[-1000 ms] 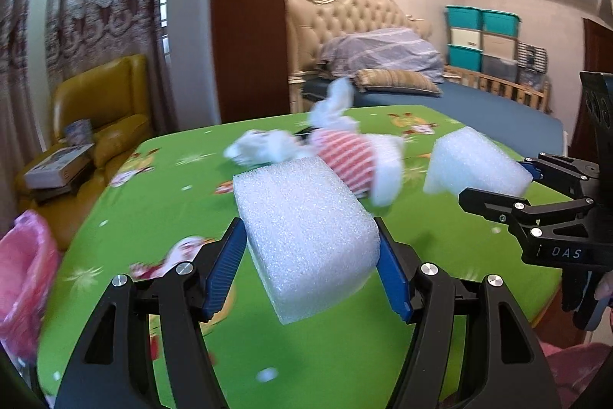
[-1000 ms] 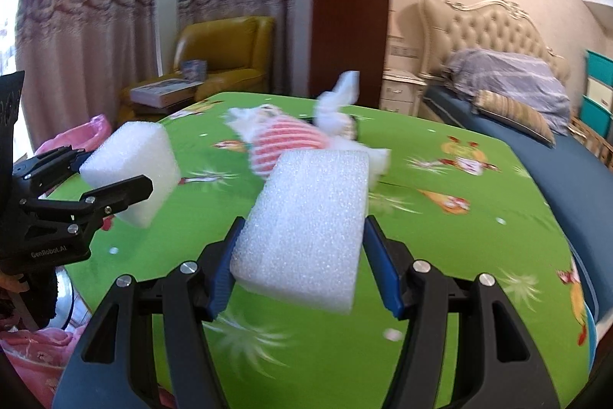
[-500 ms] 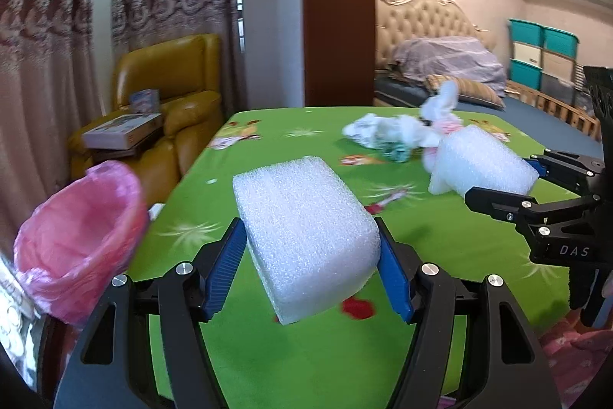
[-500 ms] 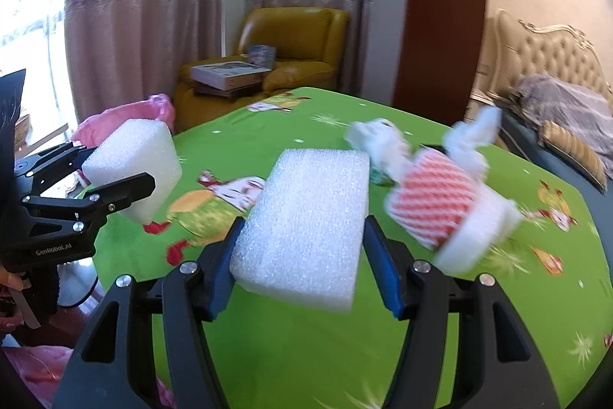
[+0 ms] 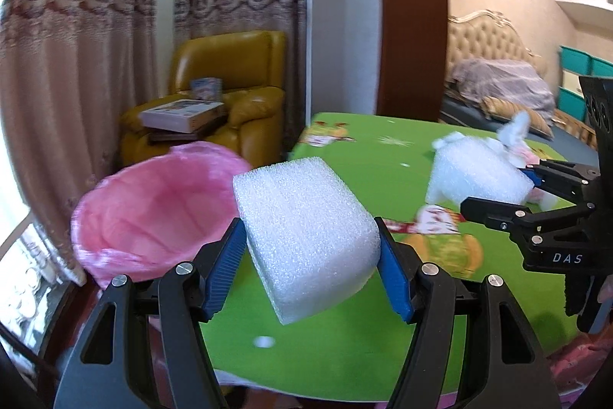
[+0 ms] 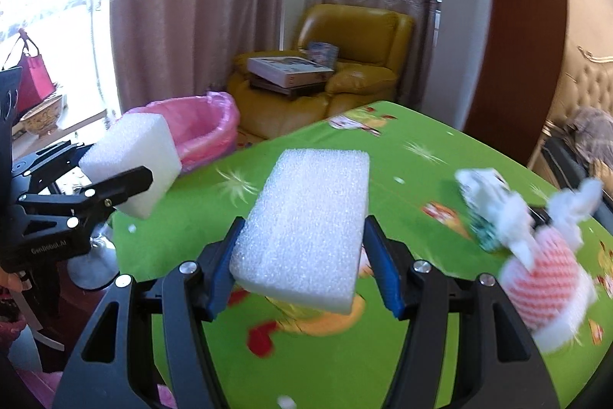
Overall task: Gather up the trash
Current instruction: 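Carry both foam blocks to the pink bin and open both grippers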
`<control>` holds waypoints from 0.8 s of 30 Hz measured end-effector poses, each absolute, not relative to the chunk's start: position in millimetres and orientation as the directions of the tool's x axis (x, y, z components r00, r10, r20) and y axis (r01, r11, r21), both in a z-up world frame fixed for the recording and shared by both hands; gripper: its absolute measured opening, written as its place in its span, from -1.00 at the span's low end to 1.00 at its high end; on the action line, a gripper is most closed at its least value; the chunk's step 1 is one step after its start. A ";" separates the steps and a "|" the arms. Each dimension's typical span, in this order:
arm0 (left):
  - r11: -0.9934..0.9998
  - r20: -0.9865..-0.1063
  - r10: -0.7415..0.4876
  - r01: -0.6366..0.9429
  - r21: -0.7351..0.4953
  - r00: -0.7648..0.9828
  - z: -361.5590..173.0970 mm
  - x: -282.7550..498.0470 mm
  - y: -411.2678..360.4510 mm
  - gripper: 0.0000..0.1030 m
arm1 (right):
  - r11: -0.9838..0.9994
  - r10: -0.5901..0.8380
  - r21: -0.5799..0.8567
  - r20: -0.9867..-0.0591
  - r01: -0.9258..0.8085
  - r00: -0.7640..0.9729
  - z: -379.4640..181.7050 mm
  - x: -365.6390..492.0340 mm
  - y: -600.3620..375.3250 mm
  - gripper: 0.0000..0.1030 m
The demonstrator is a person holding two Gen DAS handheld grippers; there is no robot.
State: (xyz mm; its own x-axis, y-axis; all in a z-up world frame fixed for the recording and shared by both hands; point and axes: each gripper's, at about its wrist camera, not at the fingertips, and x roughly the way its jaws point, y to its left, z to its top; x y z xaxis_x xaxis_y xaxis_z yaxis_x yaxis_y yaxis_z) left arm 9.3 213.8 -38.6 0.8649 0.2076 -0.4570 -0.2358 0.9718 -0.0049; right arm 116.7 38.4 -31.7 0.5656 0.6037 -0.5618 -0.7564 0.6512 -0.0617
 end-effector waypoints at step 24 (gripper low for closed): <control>0.892 -0.496 0.391 -0.453 -0.005 0.775 -23.3 22.9 376.9 0.22 | 0.373 0.795 0.043 -0.530 -0.927 0.296 -6.9 147.1 221.7 0.20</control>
State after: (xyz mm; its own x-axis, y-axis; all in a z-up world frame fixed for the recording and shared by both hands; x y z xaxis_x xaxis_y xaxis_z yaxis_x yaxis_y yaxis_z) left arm 22.9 376.9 -23.3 0.7751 0.3911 -0.4962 -0.4529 0.8915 -0.0048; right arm 147.1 221.7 -6.9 0.2957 0.7950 -0.5297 -0.9268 0.3731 0.0426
